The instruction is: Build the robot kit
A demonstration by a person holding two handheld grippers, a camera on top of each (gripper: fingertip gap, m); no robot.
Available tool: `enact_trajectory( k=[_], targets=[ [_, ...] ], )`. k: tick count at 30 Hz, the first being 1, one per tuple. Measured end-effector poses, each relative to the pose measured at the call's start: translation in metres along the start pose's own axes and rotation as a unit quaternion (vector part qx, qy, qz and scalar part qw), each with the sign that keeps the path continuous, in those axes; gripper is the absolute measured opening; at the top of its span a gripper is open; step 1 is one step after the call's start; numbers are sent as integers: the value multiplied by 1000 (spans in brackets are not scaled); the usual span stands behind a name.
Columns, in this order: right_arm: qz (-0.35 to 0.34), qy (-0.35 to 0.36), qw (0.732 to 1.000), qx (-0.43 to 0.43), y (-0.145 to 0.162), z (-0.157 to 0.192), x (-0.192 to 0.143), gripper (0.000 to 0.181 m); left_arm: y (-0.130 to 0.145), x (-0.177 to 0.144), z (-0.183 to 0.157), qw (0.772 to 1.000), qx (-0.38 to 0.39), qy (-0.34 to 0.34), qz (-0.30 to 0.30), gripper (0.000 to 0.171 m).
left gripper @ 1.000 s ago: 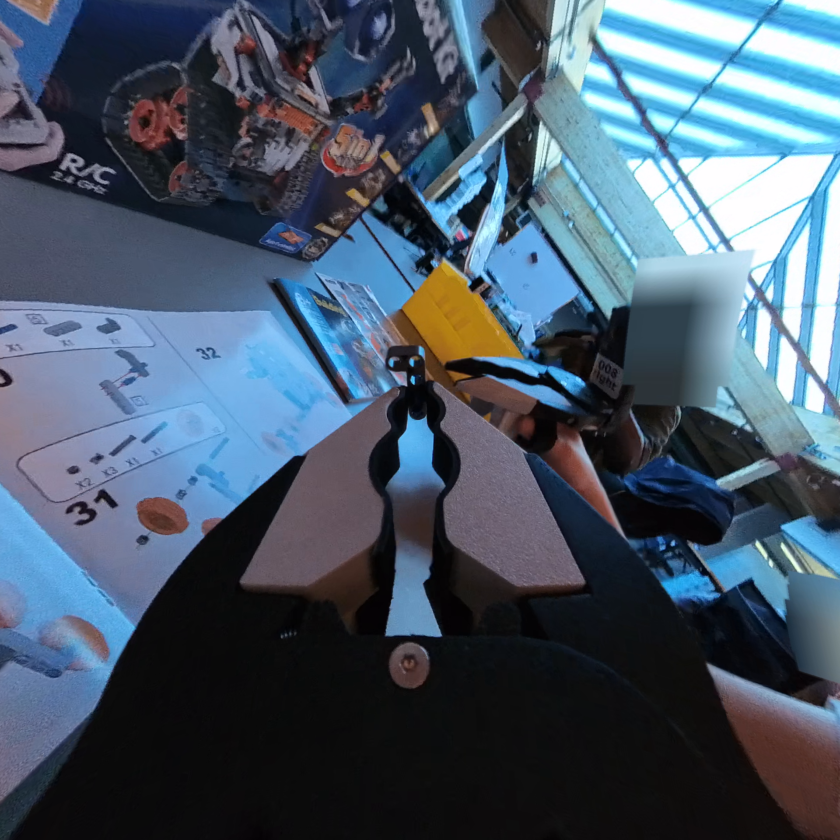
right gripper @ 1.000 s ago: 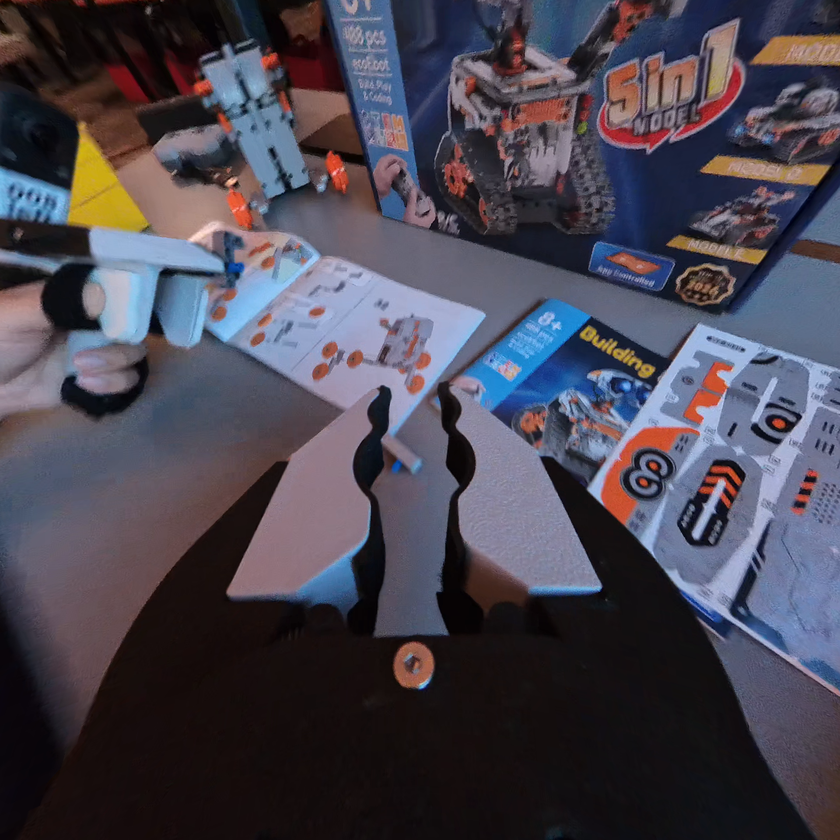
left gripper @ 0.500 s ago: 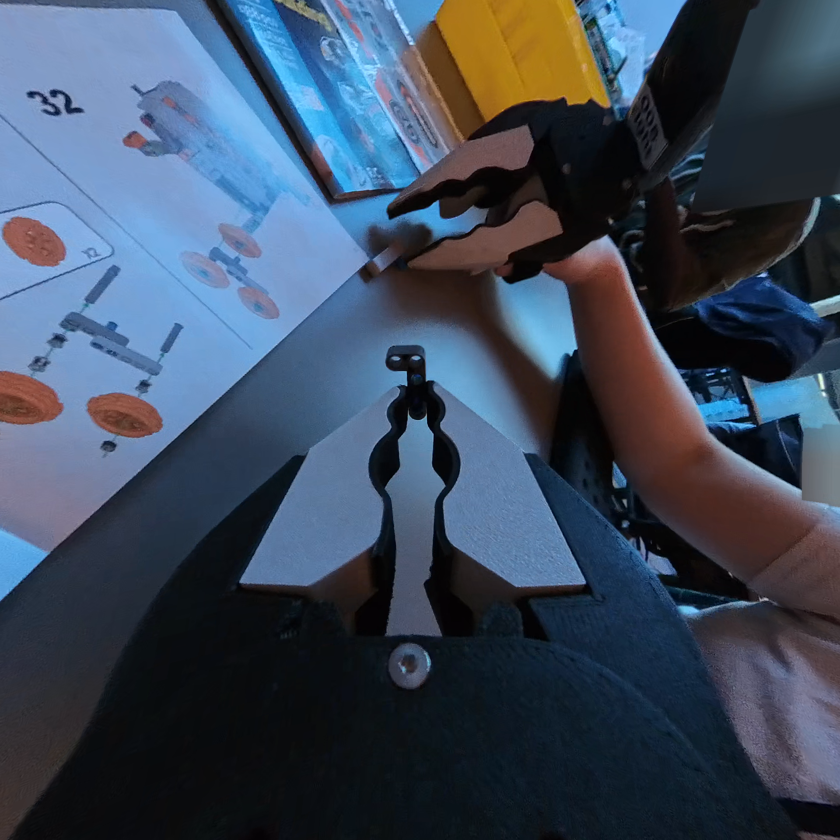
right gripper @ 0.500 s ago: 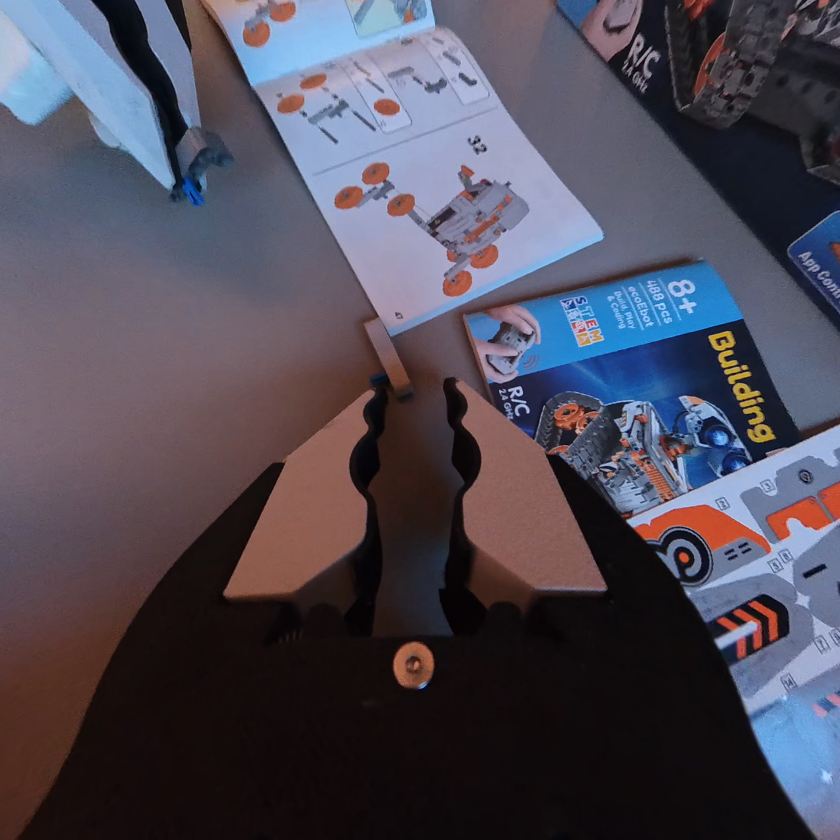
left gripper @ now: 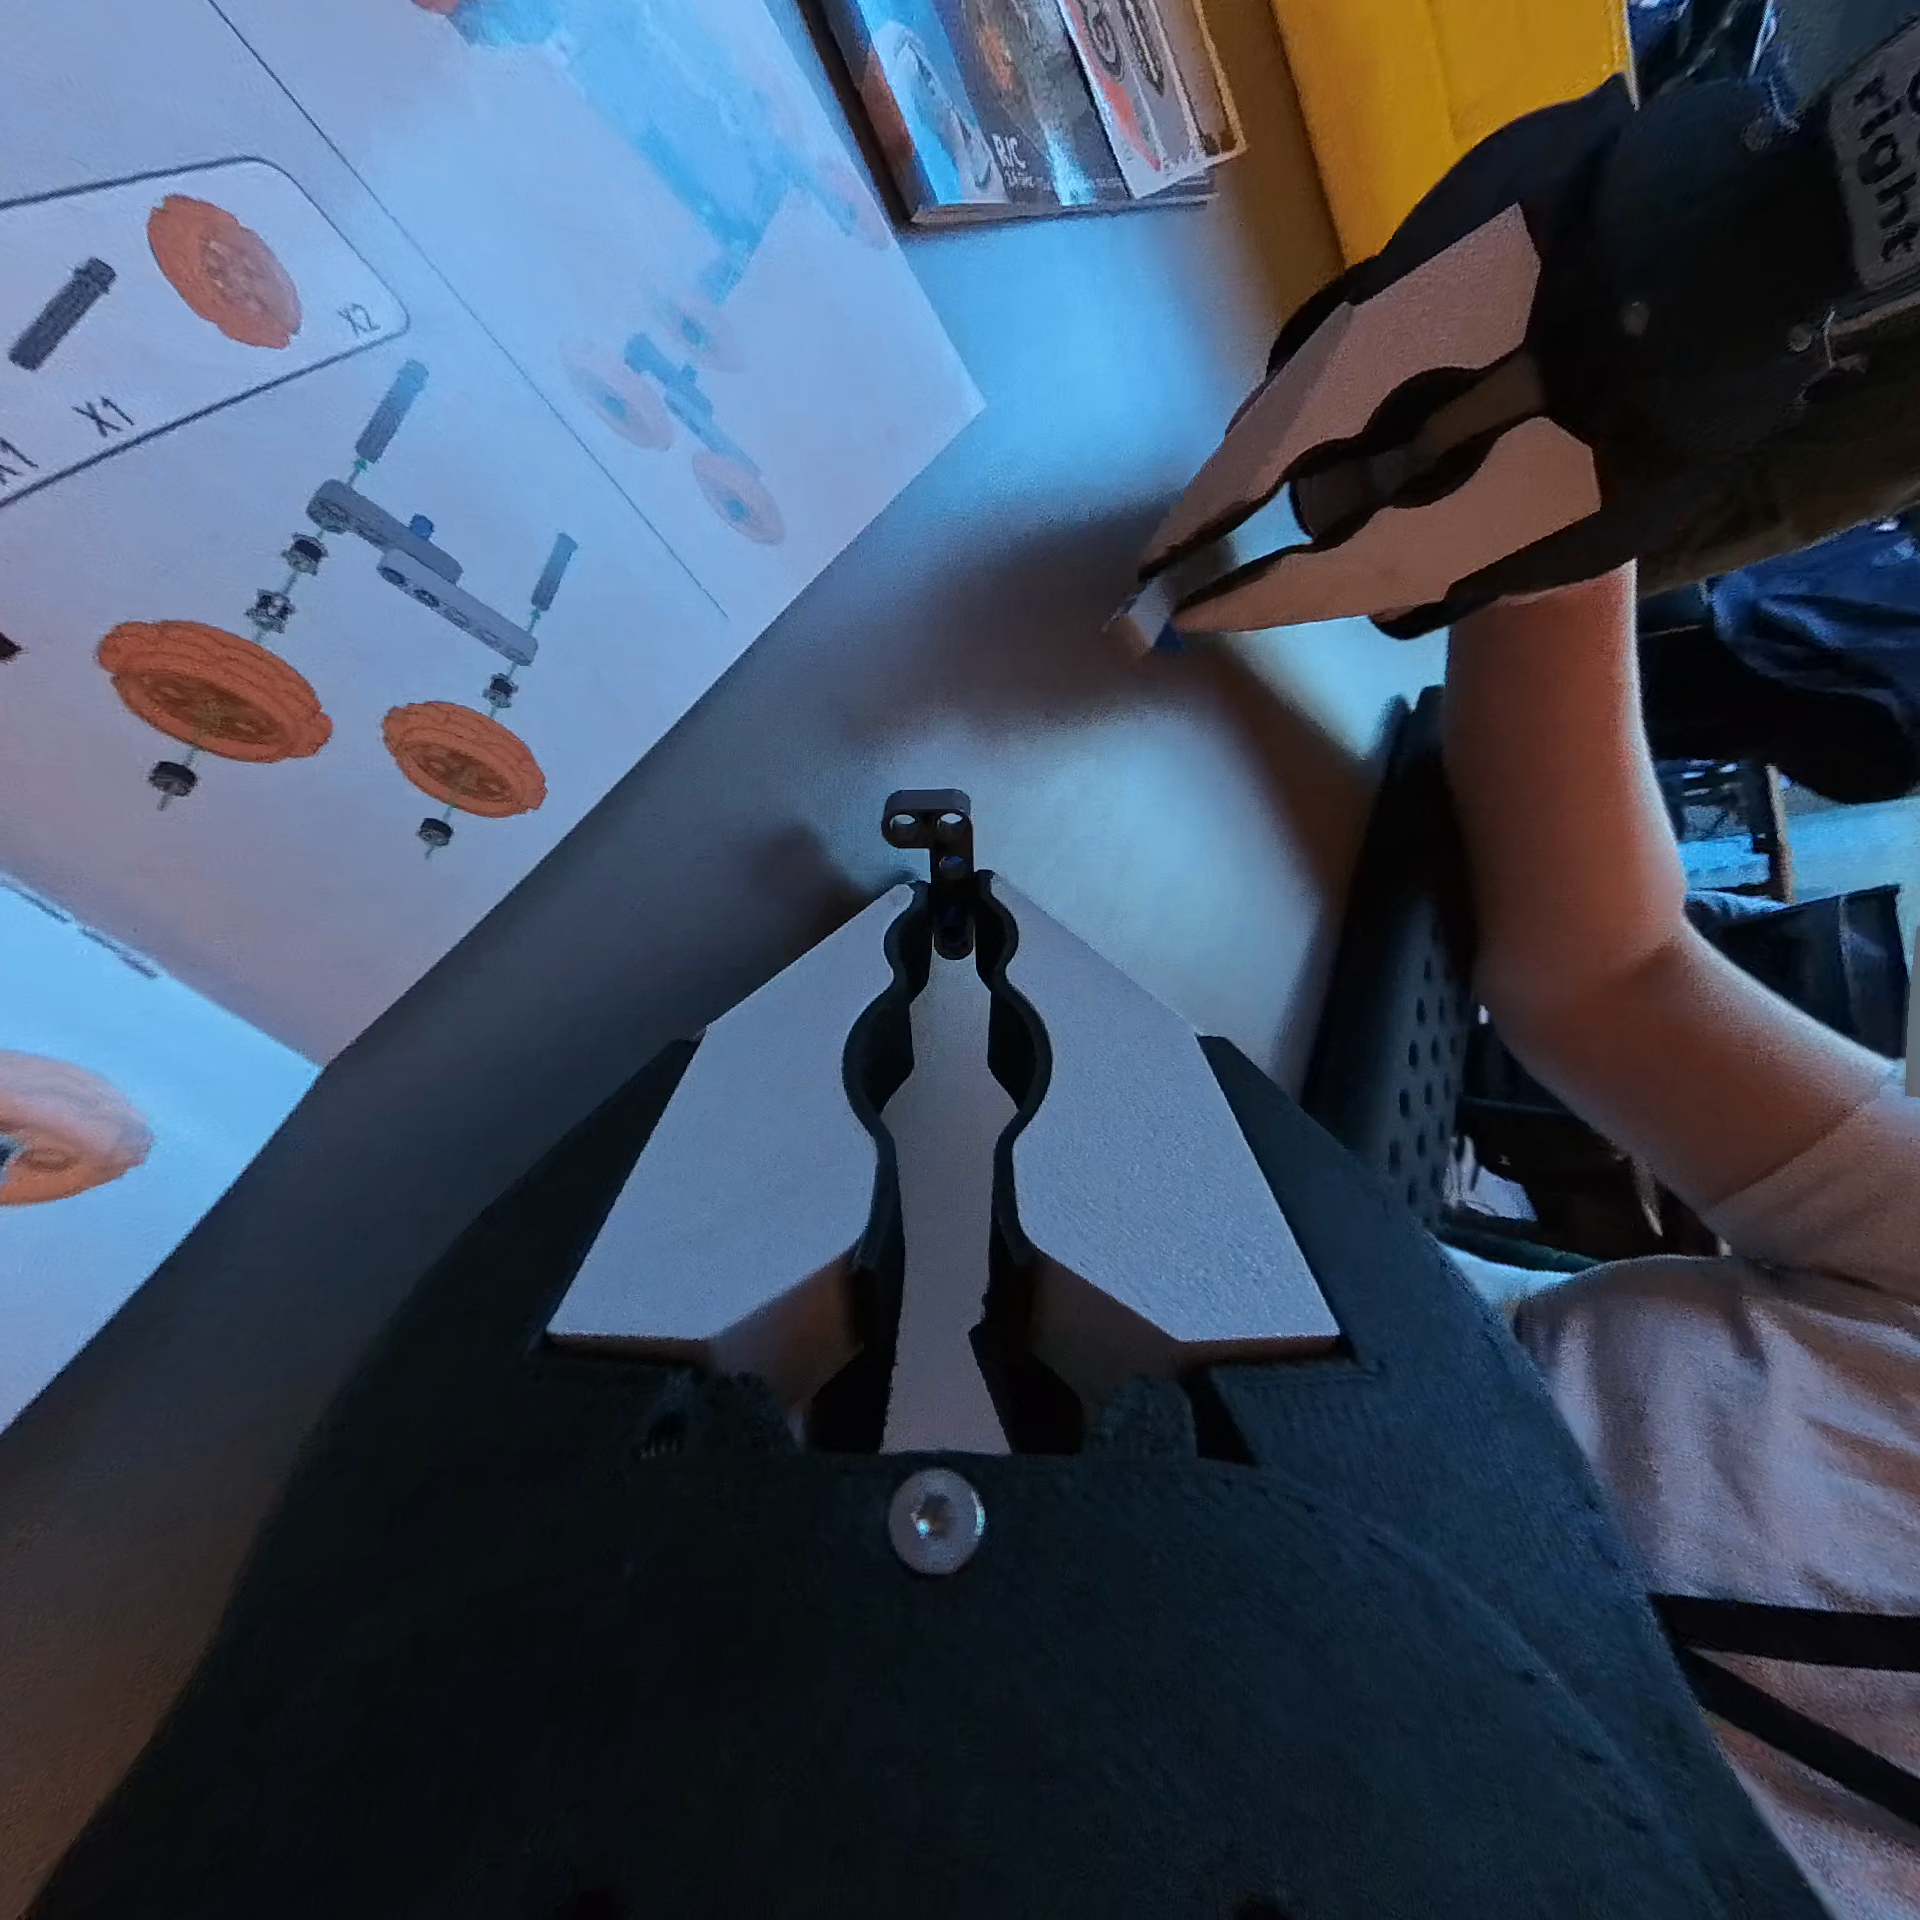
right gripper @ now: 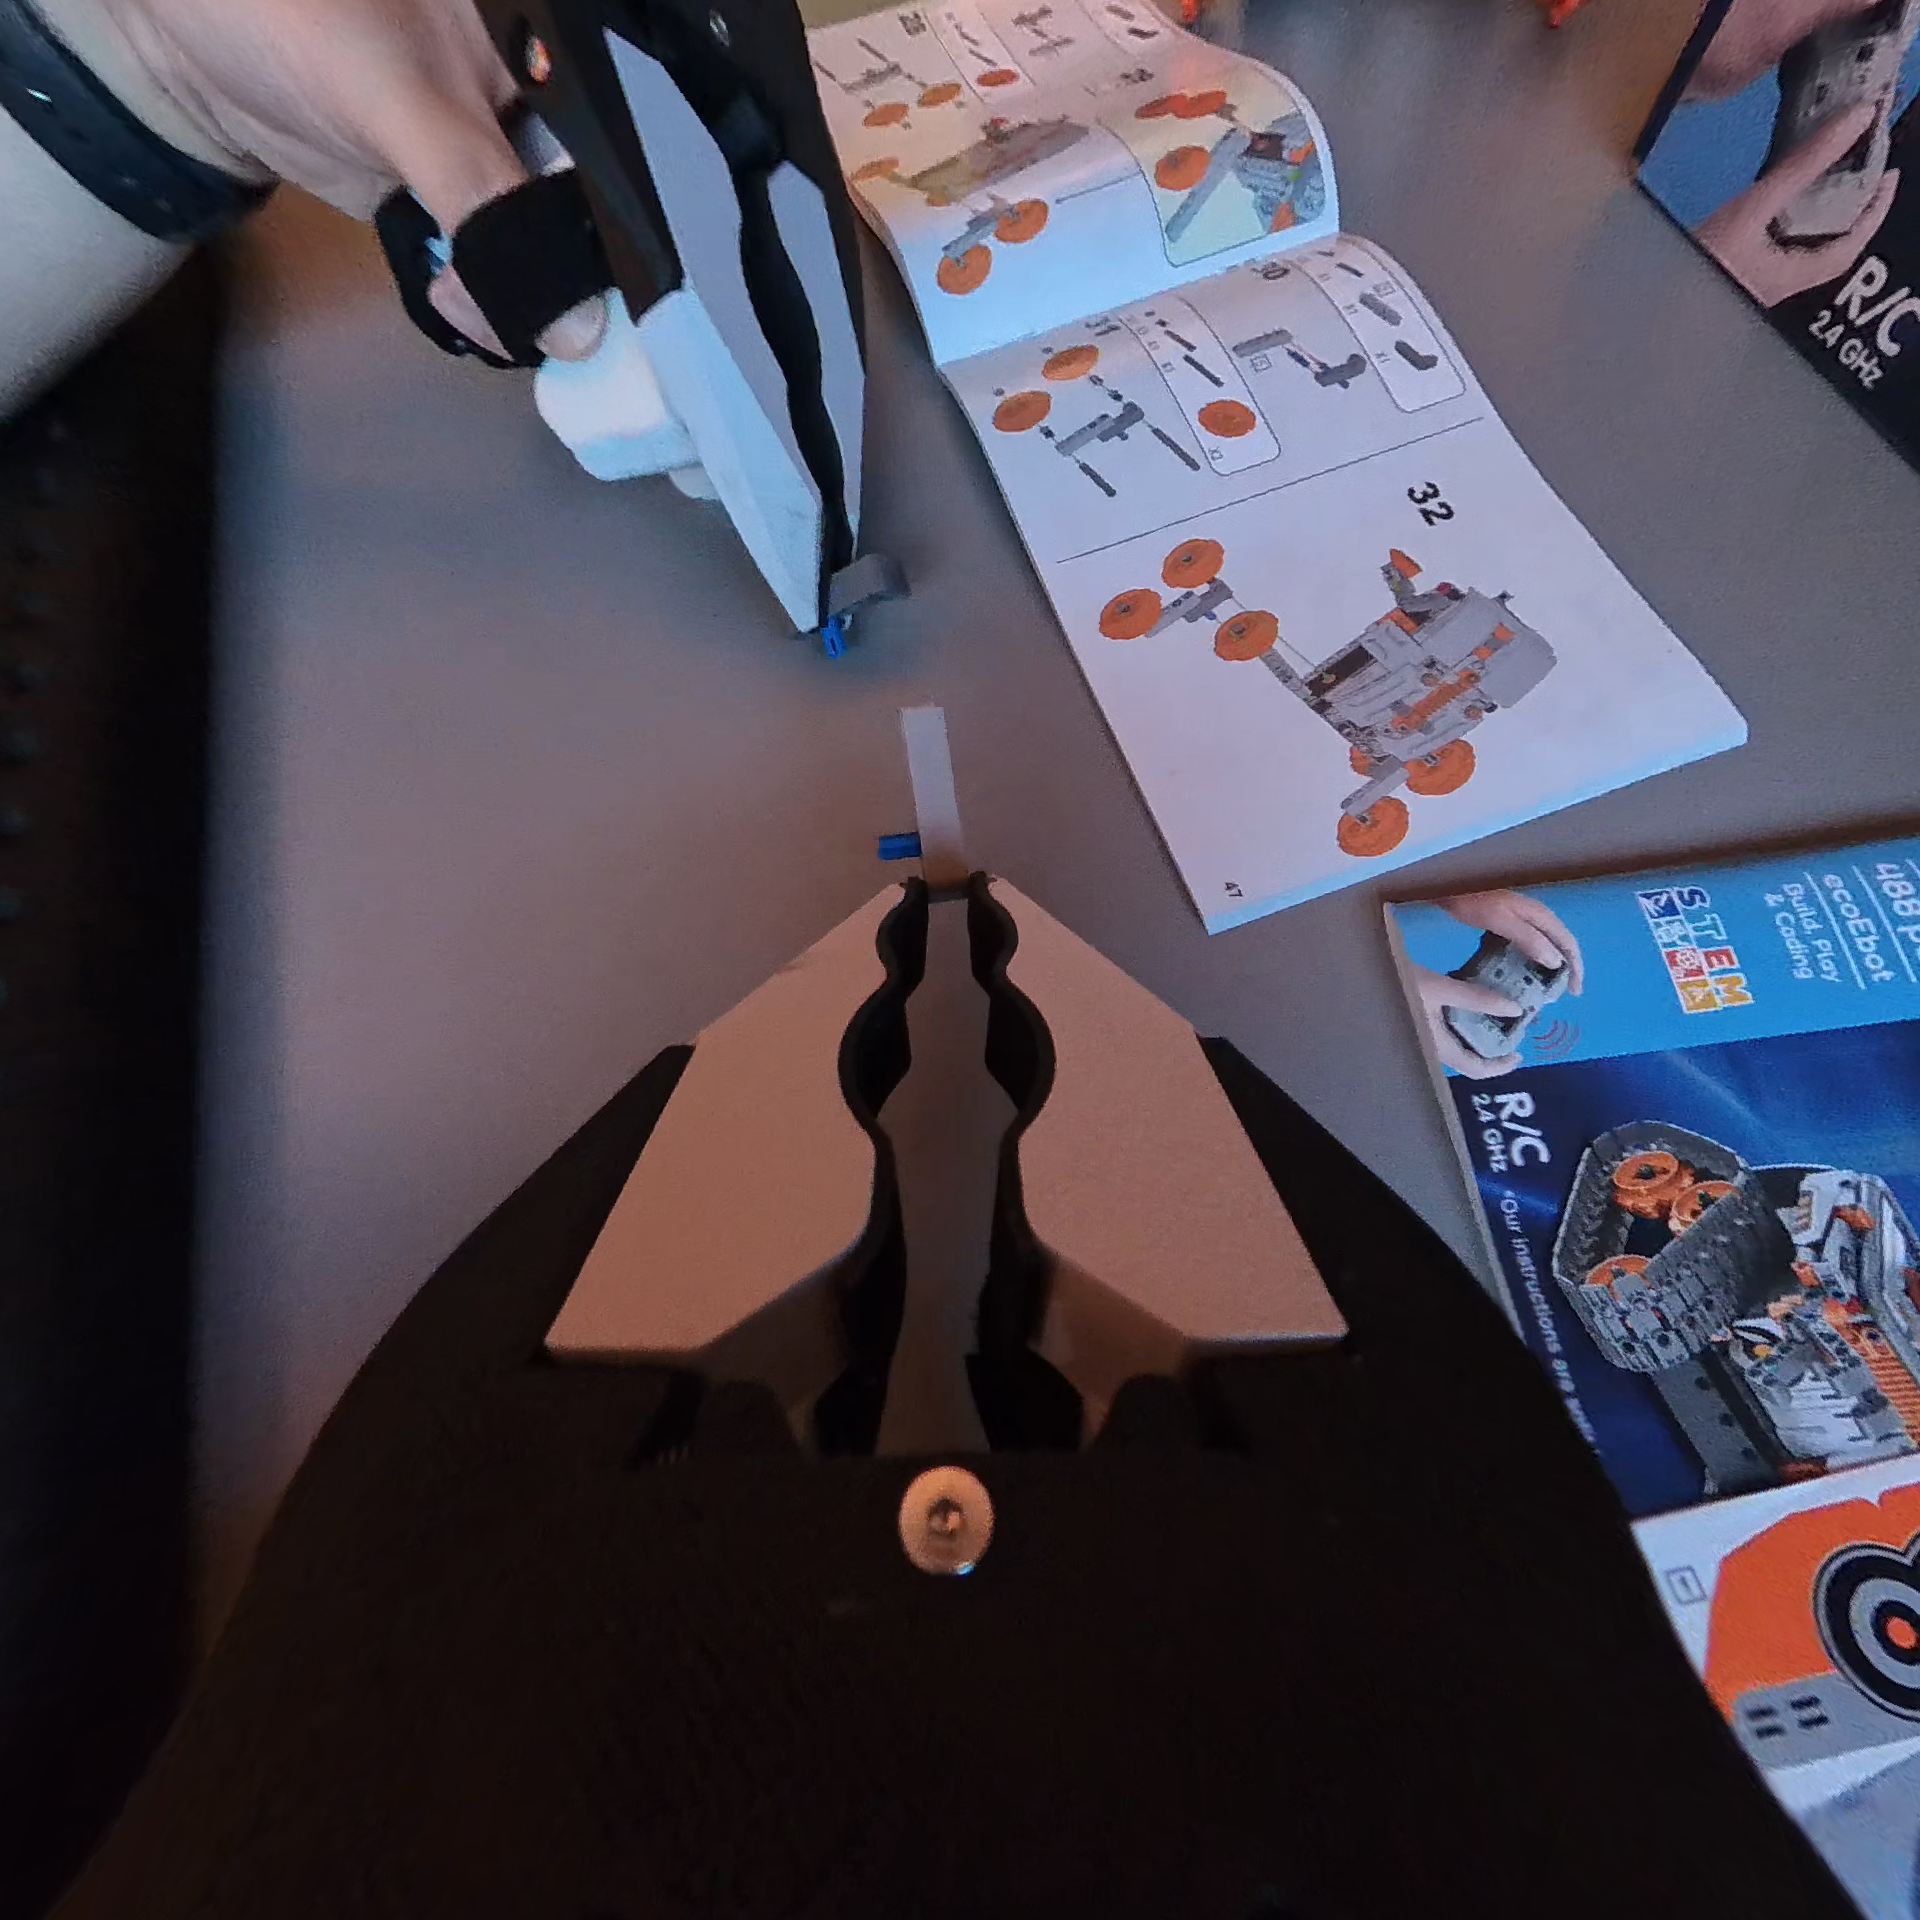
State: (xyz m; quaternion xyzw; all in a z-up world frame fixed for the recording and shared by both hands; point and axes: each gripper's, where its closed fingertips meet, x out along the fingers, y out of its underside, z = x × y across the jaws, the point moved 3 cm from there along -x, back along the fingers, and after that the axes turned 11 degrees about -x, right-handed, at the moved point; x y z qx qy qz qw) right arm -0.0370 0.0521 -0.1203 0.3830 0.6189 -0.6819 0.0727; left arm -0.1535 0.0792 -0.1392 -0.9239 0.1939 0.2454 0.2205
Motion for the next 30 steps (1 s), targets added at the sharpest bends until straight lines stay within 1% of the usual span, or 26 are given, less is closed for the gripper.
enact_trajectory(
  k=[2, 5, 7, 8, 10, 13, 15, 16, 17, 18, 20, 21, 23, 24, 25, 28, 30],
  targets=[
    [12, -9, 1000, 12, 4, 1, 6, 7, 1, -2, 0, 1000, -3, 1, 1, 5],
    [23, -25, 999, 15, 13, 4, 14, 7, 5, -4, 2, 999, -30, 6, 11, 5],
    [17, -32, 999, 14, 13, 5, 15, 8, 5, -9, 1, 999, -35, -3, 6, 14],
    [19, -31, 999, 14, 13, 5, 15, 8, 5, -13, 2, 999, -32, -13, 2, 18],
    [18, -23, 1000, 5, 12, 4, 14, 8, 4, -22, 8, 998, -24, -49, -12, 17],
    [10, -18, 1000, -4, 7, 4, 11, 8, 0, -37, 15, 995, -17, -90, -33, 25],
    [1, -23, 1000, 2, 2, 6, 8, 7, -10, -52, 18, 989, 19, -127, -72, 24],
    [-6, -33, 999, 15, -2, 8, 7, 7, -19, -56, 11, 985, 60, -128, -97, 23],
    [-13, -46, 998, 36, -5, 10, 7, 7, -26, -57, -4, 979, 121, -113, -116, 23],
    [-14, -62, 996, 61, -7, 13, 7, 7, -30, -52, -22, 969, 187, -93, -128, 24],
    [-14, -96, 990, 102, -9, 19, 10, 7, -29, -32, -51, 938, 310, -84, -130, 28],
    [-11, -109, 987, 118, -9, 21, 11, 7, -25, -18, -58, 918, 366, -97, -120, 31],
    [1, -118, 983, 144, -3, 21, 13, 7, -10, 7, -64, 878, 454, -130, -78, 29],
    [3, -123, 980, 156, 0, 20, 13, 7, -5, 16, -62, 861, 482, -150, -63, 28],
    [2, -130, 978, 166, 2, 21, 12, 7, -2, 23, -60, 849, 501, -163, -50, 27],
    [-9, -149, 970, 192, 2, 21, 8, 7, 5, 38, -51, 835, 519, -183, -18, 31],
    [-7, -171, 964, 205, 2, 25, 6, 7, 2, 39, -44, 814, 539, -216, -18, 29]
  ],
)
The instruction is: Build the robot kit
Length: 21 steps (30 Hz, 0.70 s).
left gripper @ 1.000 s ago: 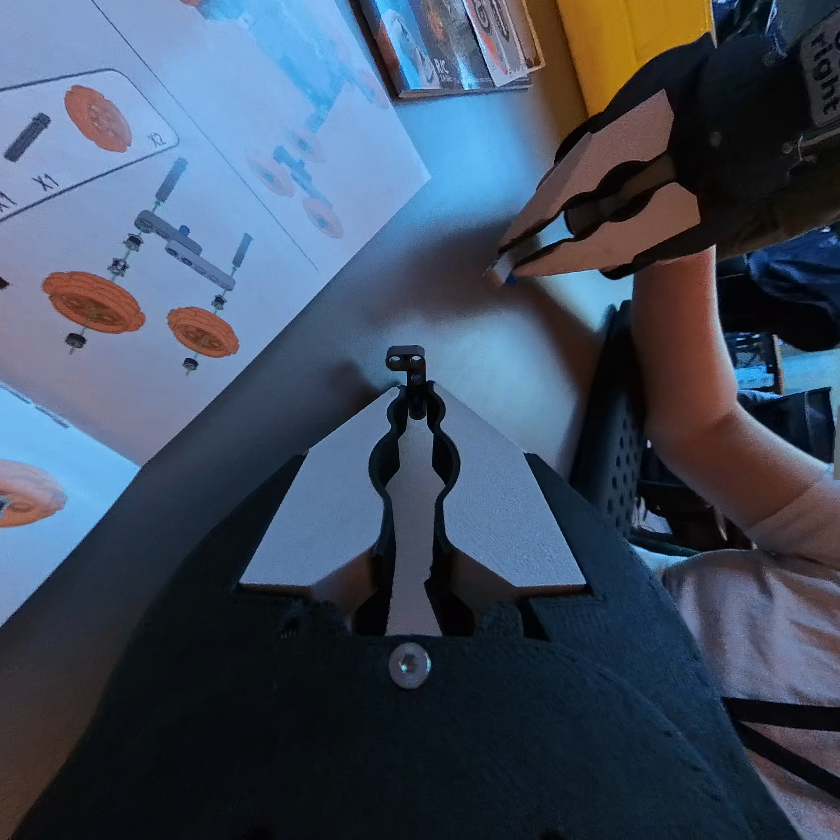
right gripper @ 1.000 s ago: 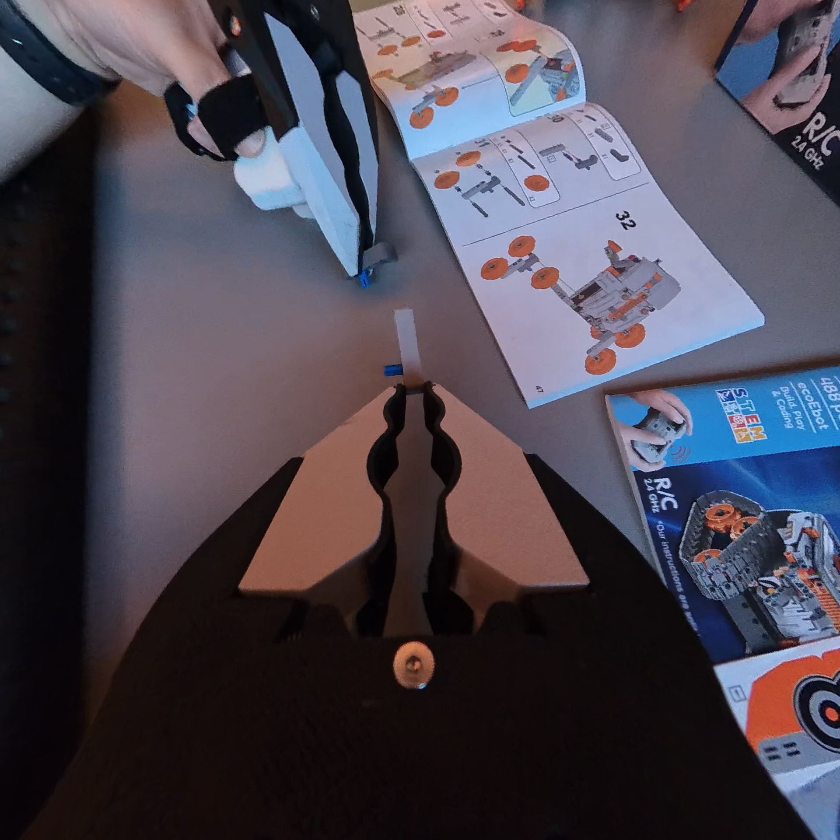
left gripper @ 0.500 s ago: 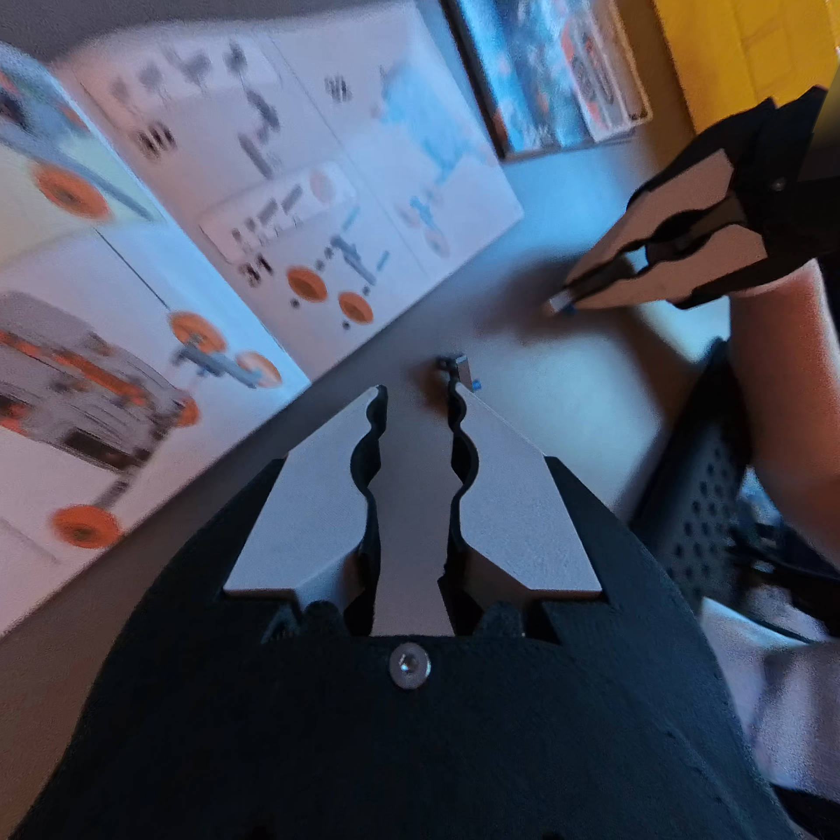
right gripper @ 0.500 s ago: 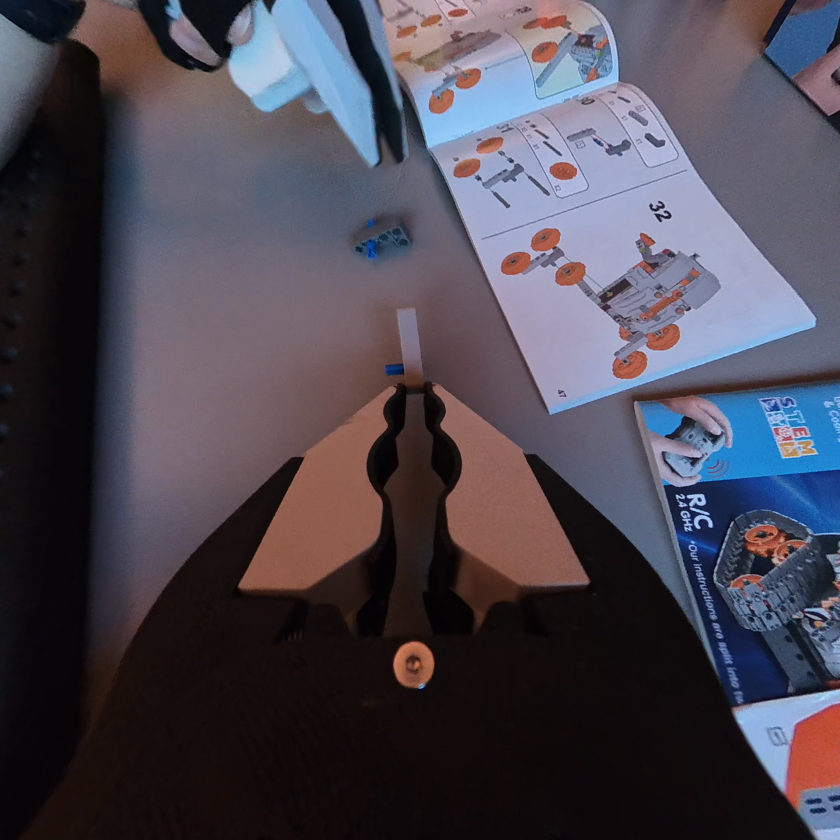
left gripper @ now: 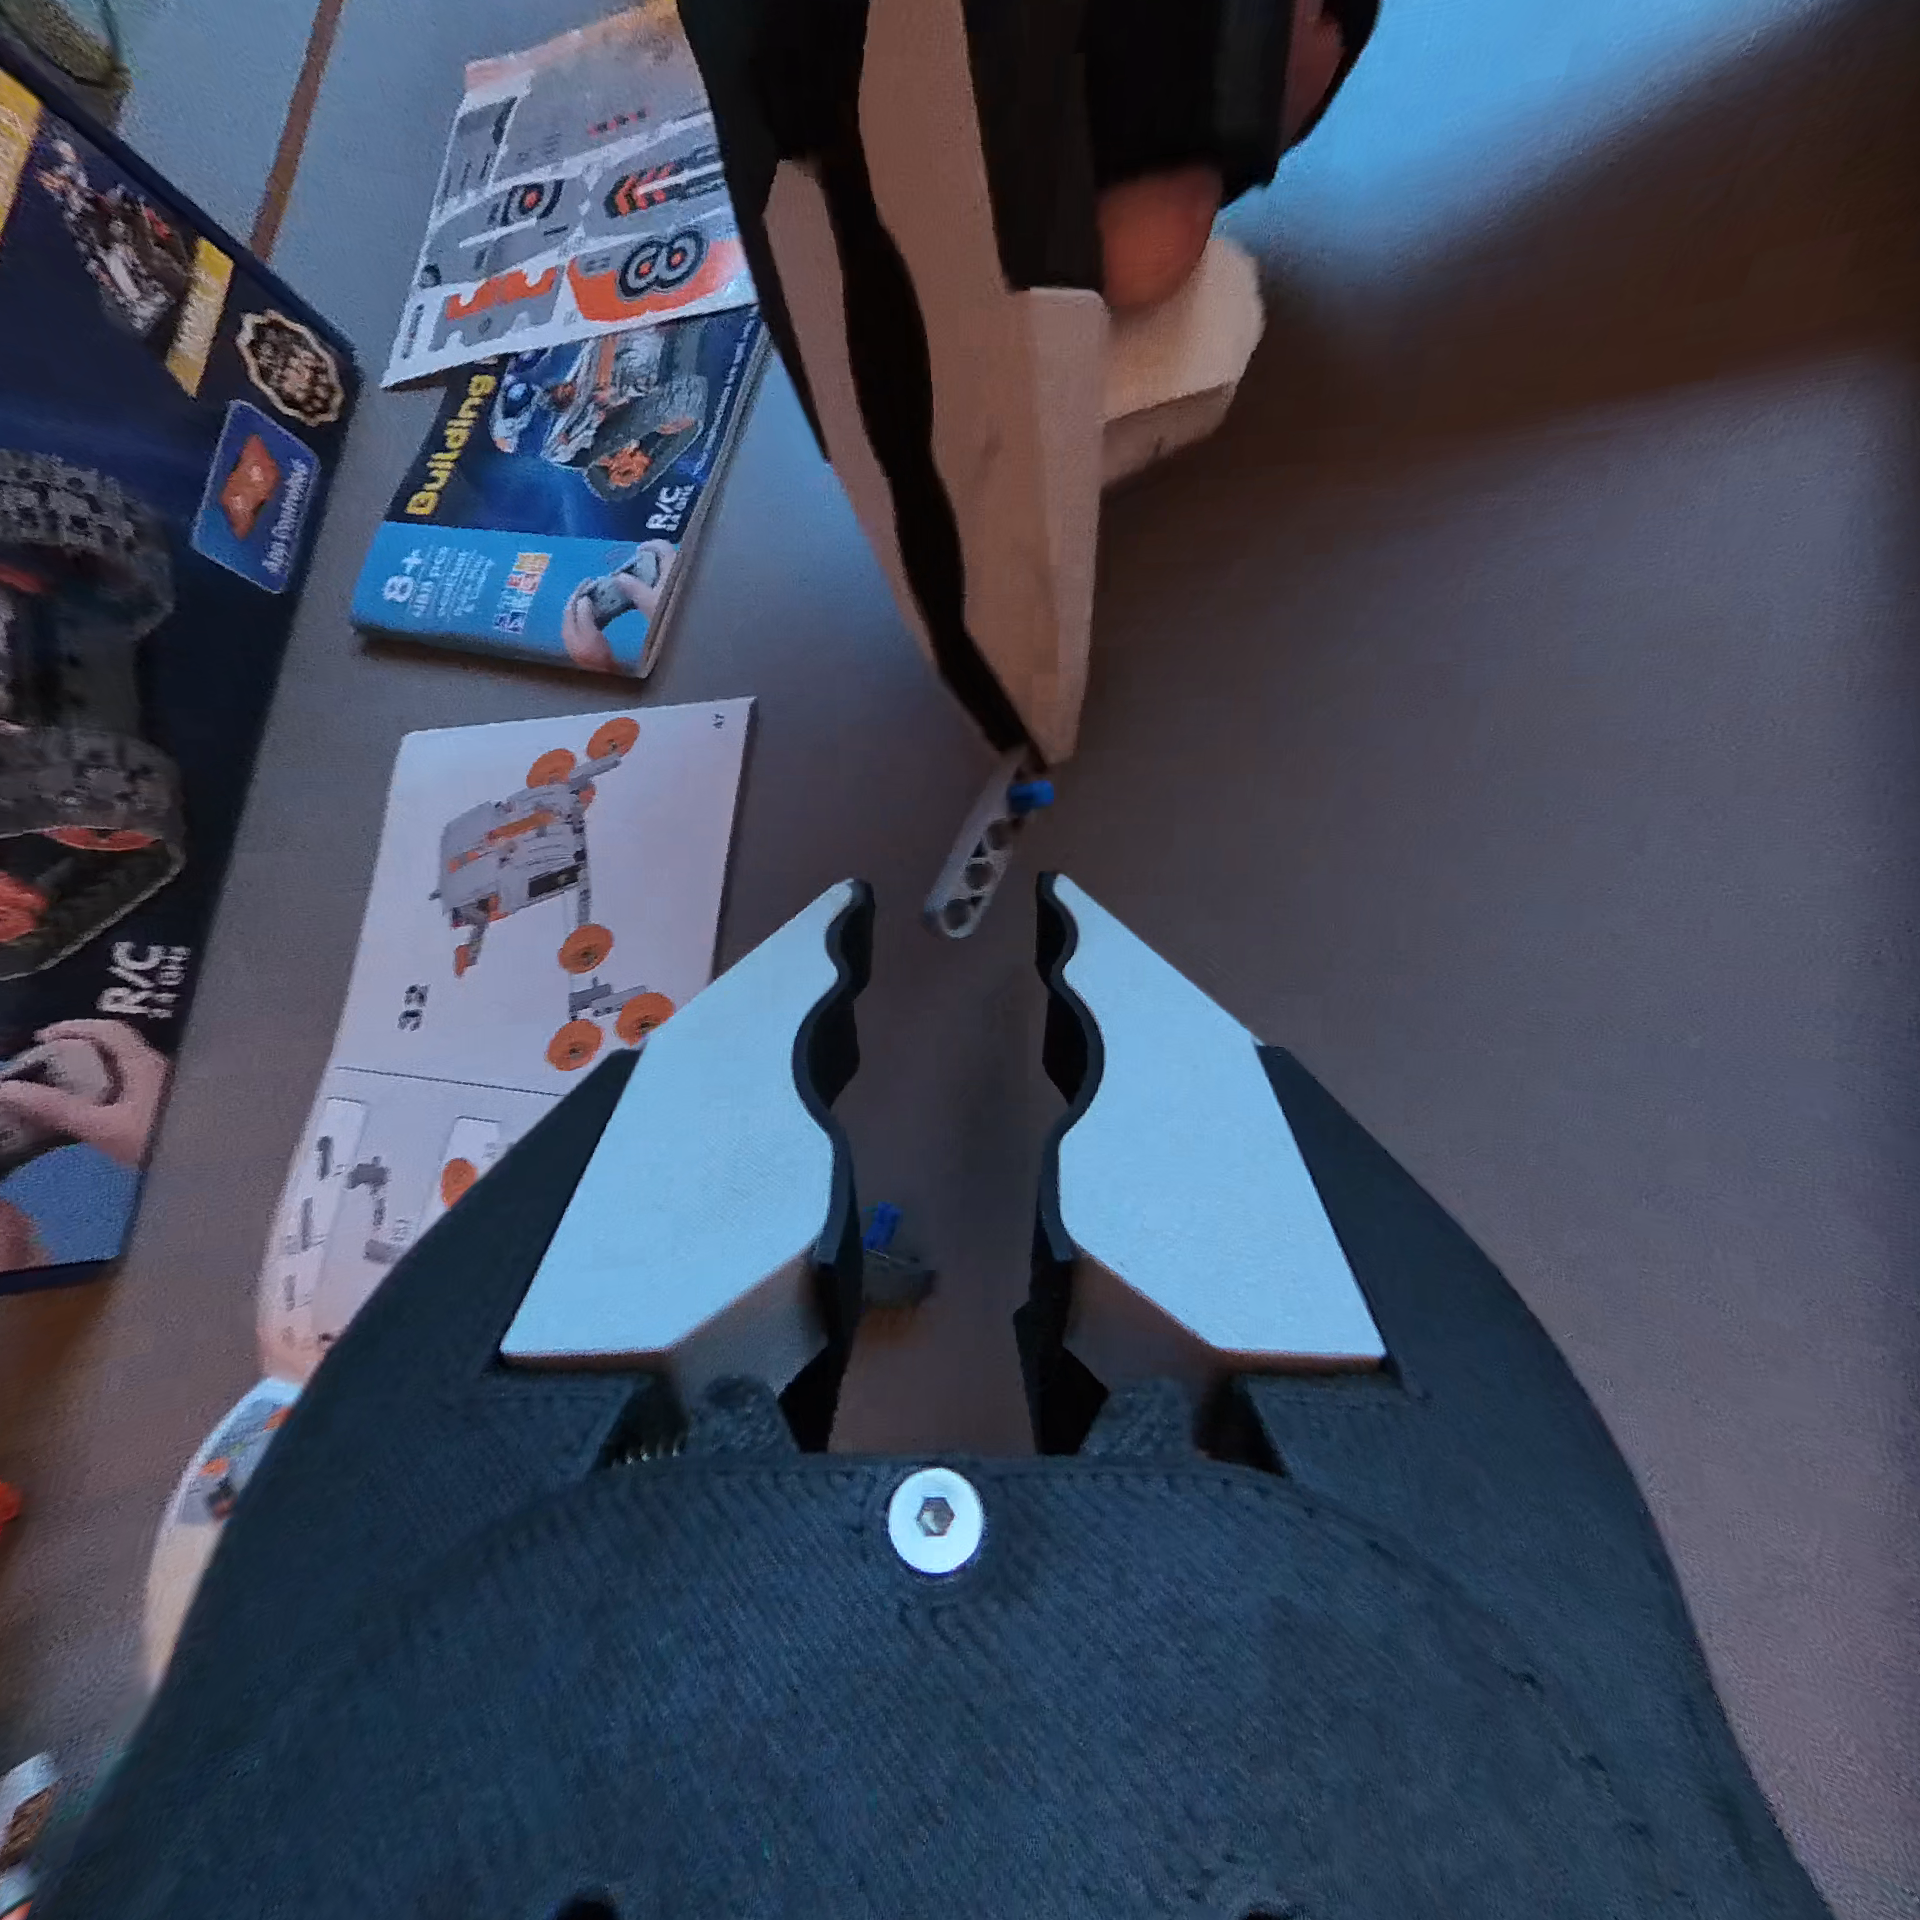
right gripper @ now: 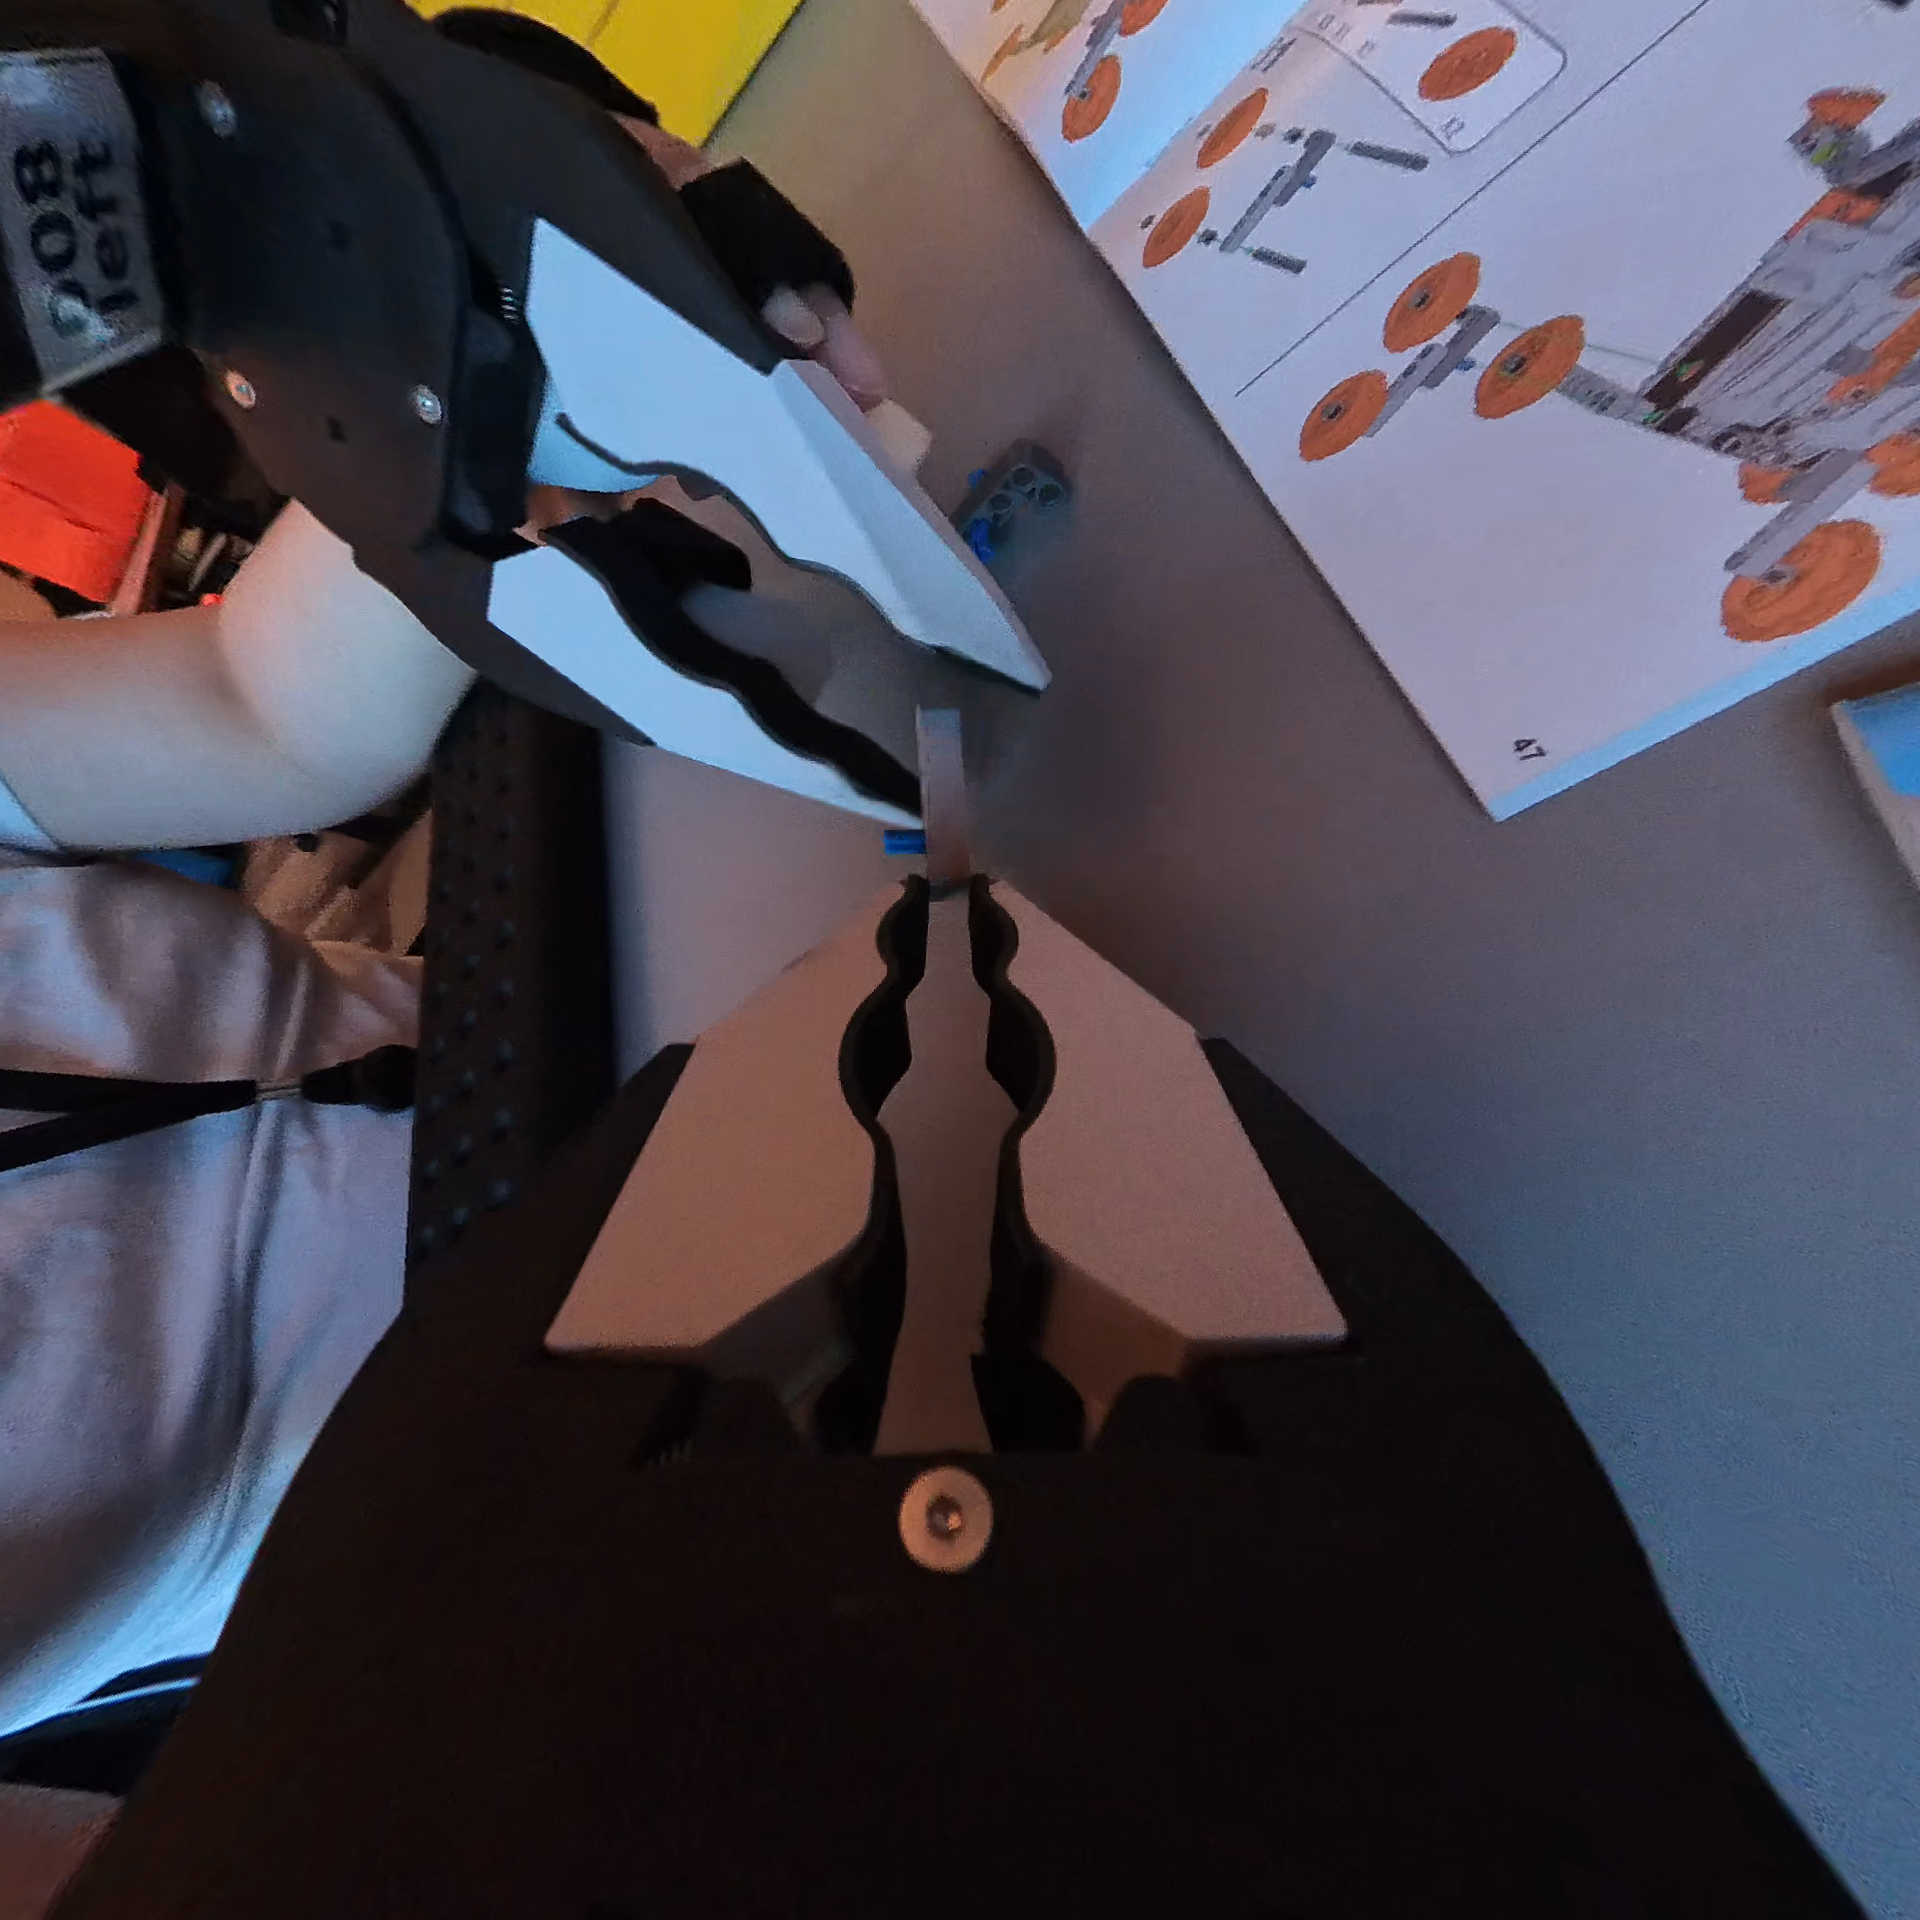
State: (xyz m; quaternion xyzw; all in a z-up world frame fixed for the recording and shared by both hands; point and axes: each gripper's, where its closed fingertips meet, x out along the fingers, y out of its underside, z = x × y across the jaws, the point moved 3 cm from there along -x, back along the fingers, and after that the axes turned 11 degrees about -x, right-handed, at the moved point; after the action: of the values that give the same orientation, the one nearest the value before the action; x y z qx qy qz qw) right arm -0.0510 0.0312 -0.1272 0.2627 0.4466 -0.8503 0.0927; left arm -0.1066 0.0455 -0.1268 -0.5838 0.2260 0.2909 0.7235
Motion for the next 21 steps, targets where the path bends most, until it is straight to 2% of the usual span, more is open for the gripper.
enact_trajectory(
  k=[3, 5, 6, 8, 9, 10, 11, 13, 14, 16, 19, 21],
  targets=[
    [-1, -7, 1000, 23, 1, -1, 0, 7, -7, 0, 0, 999, 36, -22, -18, 15],
    [-33, -20, 998, 46, -4, -3, -7, 7, -7, 1, 1, 999, 40, -32, -11, 11],
    [-66, -36, 996, 53, -11, -2, -13, 7, -6, 1, 0, 1000, 24, -18, -10, 8],
    [-132, -66, 989, 31, -26, 5, -25, 8, -17, -5, 0, 998, -40, 17, -46, 6],
    [-163, -58, 985, -2, -34, 7, -32, 12, -24, -10, 5, 993, -85, 31, -70, 6],
    [-199, -30, 978, -48, -45, 8, -40, 25, -31, -16, 8, 984, -136, 55, -99, 6],
    [-236, -8, 966, -101, -55, 13, -49, 35, -39, -23, 12, 968, -194, 88, -133, 6],
    [-319, 22, 934, -161, -74, 27, -68, 46, -56, -39, 15, 916, -301, 172, -202, 6],
    [-349, 19, 923, -163, -81, 33, -75, 48, -63, -45, 15, 888, -336, 209, -234, 5],
    [-380, 9, 914, -139, -90, 37, -79, 47, -70, -53, 20, 852, -376, 237, -276, 6],
    [-391, 24, 911, -132, -95, 36, -71, 28, -82, -68, 19, 804, -399, 294, -328, 5],
    [-402, 3, 906, -130, -100, 44, -68, 20, -87, -77, 15, 777, -401, 338, -349, 5]
  ],
)
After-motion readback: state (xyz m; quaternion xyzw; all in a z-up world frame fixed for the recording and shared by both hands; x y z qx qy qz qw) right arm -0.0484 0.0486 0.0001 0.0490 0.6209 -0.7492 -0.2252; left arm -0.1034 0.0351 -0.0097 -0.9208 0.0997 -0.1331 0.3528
